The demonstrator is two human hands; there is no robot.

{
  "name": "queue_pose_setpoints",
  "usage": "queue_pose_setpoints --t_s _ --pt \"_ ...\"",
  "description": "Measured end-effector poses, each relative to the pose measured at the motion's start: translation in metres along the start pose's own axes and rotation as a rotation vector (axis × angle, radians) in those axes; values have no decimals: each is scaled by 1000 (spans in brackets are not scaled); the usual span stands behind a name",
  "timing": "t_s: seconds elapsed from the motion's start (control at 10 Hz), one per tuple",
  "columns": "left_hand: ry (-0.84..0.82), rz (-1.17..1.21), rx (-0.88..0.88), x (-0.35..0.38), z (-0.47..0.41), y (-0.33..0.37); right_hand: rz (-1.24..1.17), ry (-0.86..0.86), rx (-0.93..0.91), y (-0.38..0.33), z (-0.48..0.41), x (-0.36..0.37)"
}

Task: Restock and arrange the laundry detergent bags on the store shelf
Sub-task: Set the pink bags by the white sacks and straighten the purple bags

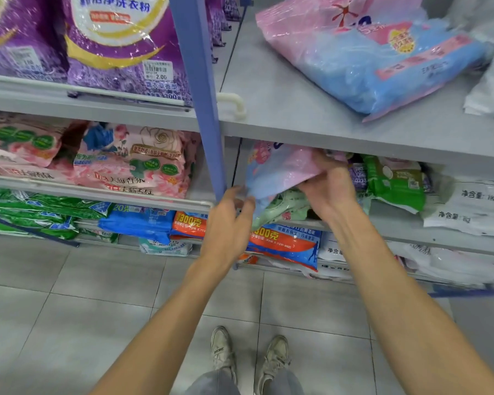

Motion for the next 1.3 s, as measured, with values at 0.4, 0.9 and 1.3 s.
queue_pose_setpoints --t_s 0.4,0.9,1.3 --pt "-111 512 -330 47 -18 -4 -63 -51 175 1 60 -71" --pt "-468 808 -542 26 40 15 185 115 284 10 76 -109" --pt "-253 960 -482 0 72 36 117 -151 430 10 128 -78"
Point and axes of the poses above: each hand's wrist, its own z-axis away from the middle knuckle, its own x-axis out of the palm, y = z × x, the point moved 6 cm from there along -z, towards the middle knuckle, and after that the axes turned 14 degrees about x, right-handed, at the moved point
